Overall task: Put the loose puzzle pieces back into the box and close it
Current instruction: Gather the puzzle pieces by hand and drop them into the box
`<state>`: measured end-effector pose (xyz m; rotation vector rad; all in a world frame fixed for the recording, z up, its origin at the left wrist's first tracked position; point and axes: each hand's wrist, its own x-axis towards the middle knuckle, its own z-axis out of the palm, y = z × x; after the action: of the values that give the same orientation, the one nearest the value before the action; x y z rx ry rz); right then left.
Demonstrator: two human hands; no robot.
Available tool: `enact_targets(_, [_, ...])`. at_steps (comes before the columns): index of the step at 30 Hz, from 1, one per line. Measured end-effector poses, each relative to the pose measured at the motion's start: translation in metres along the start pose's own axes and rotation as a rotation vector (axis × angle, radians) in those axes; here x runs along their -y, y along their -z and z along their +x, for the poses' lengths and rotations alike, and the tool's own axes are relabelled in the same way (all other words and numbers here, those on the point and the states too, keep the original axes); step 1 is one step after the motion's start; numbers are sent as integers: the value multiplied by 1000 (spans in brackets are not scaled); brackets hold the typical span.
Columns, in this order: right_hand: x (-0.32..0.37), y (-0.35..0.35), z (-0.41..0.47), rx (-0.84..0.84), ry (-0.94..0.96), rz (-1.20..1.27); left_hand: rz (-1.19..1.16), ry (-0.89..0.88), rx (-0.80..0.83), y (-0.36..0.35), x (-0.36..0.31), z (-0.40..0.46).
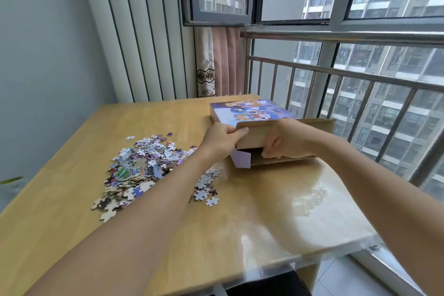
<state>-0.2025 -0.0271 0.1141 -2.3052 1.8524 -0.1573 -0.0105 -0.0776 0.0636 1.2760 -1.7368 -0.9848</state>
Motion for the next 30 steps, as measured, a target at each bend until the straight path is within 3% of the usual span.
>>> enact_targets(5, [58, 8, 1, 9, 166, 327, 105, -63, 229, 13, 12, -16])
enact_targets(8, [89, -4, 17, -54, 175, 534, 140, -139, 227, 52, 13, -23])
enact_targets(10, [104, -17, 38, -91, 144, 466, 136, -109, 161, 88, 27, -24])
enact_targets(12, [117, -33, 60, -66, 107, 316, 227, -52, -4, 121, 48, -24])
enact_targets(16, [140, -60, 101, 64, -36, 151, 418, 48, -243, 165, 91, -36])
enact_targets(21, [150, -85, 131, 190, -130, 91, 464, 106, -427, 181, 133, -46])
enact_targets(27, [167, -89, 163, 182, -117, 214, 277, 183, -336, 191, 151, -43])
enact_targets(30, [176, -75, 186, 37, -87, 123, 235, 155, -314, 189, 155, -38])
